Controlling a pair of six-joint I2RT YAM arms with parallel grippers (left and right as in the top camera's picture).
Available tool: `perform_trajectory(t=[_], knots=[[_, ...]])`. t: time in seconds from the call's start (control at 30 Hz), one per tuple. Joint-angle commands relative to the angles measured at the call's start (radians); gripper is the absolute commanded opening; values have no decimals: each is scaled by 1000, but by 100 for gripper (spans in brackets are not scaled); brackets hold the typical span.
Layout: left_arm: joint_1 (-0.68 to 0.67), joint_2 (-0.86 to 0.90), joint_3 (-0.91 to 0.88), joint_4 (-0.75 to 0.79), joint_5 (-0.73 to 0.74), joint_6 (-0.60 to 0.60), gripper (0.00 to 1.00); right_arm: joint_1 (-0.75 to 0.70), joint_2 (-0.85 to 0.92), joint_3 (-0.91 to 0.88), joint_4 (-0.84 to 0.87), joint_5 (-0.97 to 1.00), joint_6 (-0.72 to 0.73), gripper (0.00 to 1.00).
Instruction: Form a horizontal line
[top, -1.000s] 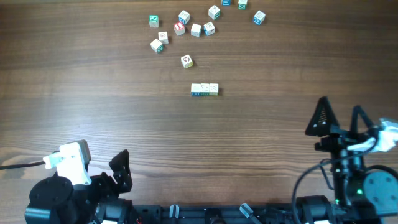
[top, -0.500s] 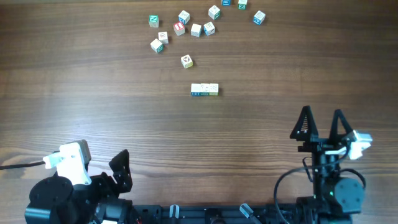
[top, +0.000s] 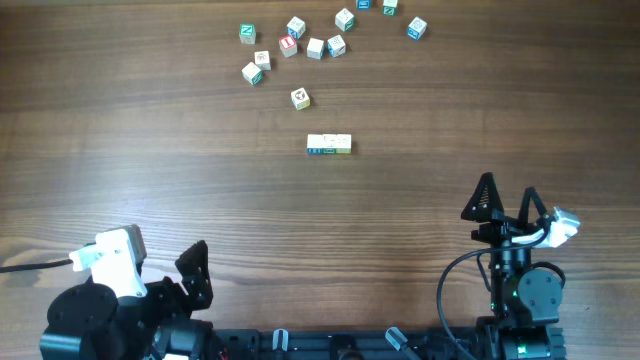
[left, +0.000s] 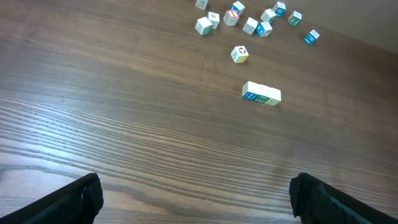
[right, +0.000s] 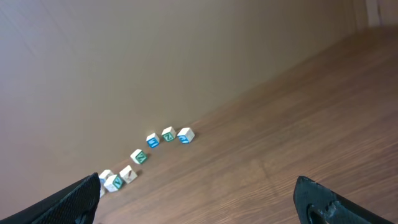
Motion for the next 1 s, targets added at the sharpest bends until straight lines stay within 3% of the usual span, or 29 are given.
perform_trajectory(t=[0.0,0.17,0.83,0.97], knots=[[-5,-2,0,3,-9,-2,100,-21,-16,-1,-2,-4,-117,100],[-5,-2,0,3,-9,-2,100,-35,-16,-1,-10,-56,-254,100],[-5,-2,0,3,-9,-2,100,-67,-16,-1,-24,-193,-240,99],[-5,-2,0,3,-9,-2,100,-67,-16,-1,-16,-146,-159,100]])
